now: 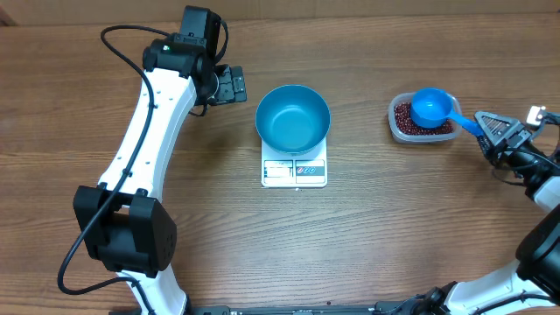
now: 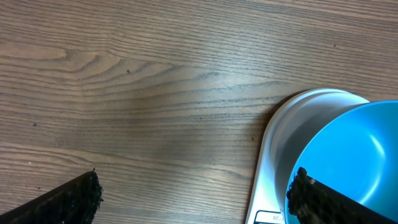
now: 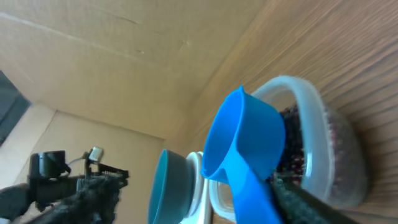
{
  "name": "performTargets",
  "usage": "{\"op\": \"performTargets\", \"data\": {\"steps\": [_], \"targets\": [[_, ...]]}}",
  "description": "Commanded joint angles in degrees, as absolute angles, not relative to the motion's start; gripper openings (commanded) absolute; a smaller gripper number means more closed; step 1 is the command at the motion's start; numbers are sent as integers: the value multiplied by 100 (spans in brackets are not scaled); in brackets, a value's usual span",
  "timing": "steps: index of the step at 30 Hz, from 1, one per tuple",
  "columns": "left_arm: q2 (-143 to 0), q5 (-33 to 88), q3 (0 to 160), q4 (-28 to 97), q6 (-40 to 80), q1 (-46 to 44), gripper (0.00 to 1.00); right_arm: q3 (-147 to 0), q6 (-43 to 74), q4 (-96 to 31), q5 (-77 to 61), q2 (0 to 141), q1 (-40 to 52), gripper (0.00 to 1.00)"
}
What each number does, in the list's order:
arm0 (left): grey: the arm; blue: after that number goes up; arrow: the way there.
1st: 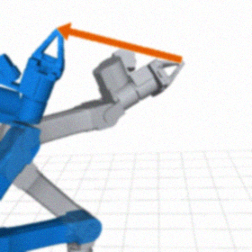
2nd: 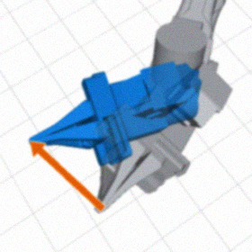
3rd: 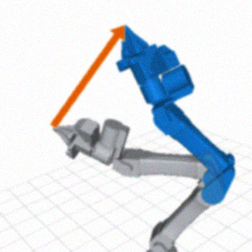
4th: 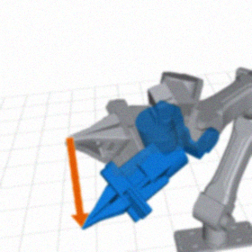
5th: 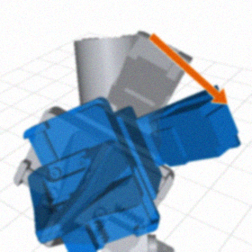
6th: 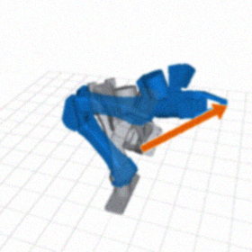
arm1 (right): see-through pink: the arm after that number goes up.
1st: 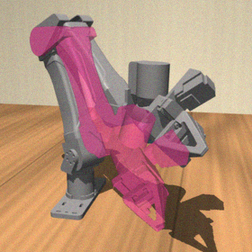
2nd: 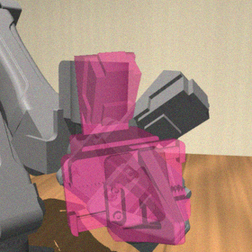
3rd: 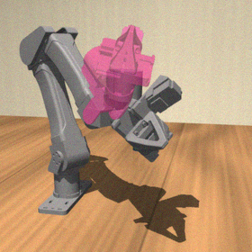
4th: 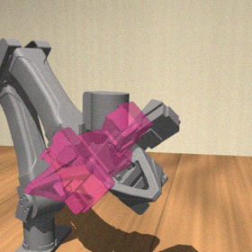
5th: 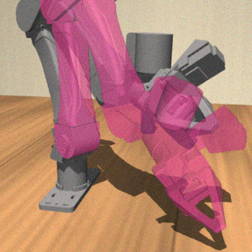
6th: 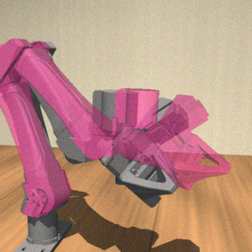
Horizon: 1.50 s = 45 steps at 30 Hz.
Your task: Scoop item into bowl and weigh 150g on scale
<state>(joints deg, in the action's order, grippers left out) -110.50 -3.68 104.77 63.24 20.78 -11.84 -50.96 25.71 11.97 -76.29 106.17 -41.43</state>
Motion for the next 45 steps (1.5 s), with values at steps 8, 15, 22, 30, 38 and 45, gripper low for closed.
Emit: {"op": "performTargets", "data": {"steps": [8,15,22,30,38,45], "targets": [[-11045,-353,10538,6322,2010,-1160,100,-5111,3625,1236,-7164,10626,-3900,70],[-11045,-353,10538,6322,2010,-1160,99,-5111,3625,1234,-7172,10626,-3879,52],[-11045,-353,10538,6322,2010,-1162,100,-5111,3623,836,-7159,10626,-3846,52],[-11045,-353,10538,6322,2010,-1160,99,-5111,3625,672,-7159,10626,-3717,50],[-11045,-353,10538,6322,2010,-1160,100,-5111,3625,674,-6775,10626,-3476,50],[-11045,-353,10538,6322,2010,-1160,99,-5111,3804,670,-6722,10626,-3479,41]]}}
